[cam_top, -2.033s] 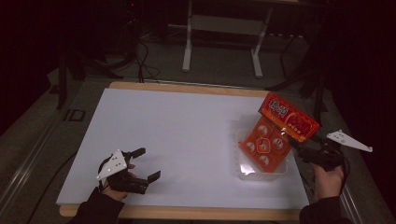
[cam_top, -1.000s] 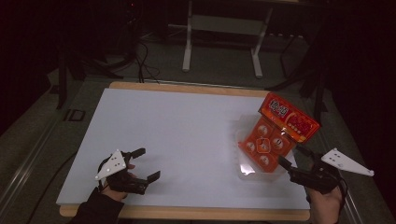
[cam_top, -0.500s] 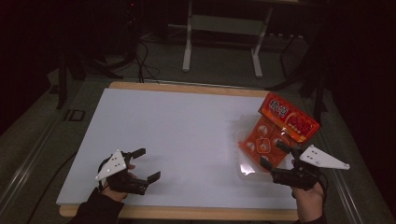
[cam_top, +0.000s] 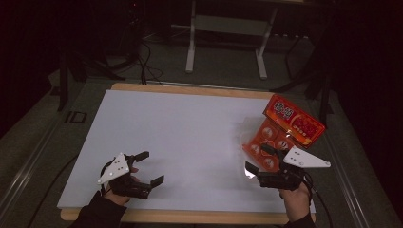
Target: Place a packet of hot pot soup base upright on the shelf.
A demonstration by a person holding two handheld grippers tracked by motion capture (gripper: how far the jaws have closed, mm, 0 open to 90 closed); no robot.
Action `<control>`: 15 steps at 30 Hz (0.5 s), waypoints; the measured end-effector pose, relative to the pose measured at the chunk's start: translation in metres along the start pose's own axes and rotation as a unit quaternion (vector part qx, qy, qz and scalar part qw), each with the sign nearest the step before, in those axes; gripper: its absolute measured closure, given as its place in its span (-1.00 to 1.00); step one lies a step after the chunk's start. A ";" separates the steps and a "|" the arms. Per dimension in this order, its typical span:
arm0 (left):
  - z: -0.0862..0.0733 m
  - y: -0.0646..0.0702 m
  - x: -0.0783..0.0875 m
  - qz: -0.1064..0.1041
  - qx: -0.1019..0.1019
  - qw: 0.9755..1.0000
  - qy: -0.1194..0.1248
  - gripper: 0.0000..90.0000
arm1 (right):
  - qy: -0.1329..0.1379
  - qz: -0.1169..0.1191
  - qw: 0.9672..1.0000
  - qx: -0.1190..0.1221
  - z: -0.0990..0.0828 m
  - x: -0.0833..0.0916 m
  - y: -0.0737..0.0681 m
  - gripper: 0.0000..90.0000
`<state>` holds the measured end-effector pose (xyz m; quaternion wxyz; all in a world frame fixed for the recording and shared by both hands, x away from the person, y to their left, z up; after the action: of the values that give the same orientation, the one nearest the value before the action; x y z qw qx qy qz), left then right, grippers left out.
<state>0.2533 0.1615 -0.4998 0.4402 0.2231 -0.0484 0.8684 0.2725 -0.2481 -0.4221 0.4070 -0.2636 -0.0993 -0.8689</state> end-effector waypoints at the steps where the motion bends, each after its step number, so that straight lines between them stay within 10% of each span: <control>1: 0.000 0.000 0.000 0.000 0.000 1.000 0.000 -0.96 | 0.000 0.000 1.000 0.000 0.000 0.000 0.000 -0.68; 15: -0.001 0.002 -0.002 -0.005 -0.005 1.000 -0.003 -0.96 | -0.015 0.028 0.999 0.010 -0.014 -0.033 -0.016 -0.68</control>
<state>0.2527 0.1595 -0.5011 0.4452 0.2237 -0.0531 0.8654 0.2726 -0.2221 -0.4511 0.4320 -0.2747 -0.1068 -0.8523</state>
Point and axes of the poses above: each handheld gripper's, and its own axes: x roughly backward along the jaws, z roughly out of its top, y roughly to its right, the point moved 3 cm from there along -x, roughly forward along the jaws, and after that the axes turned 15 degrees about -y, right-handed, at the moved point
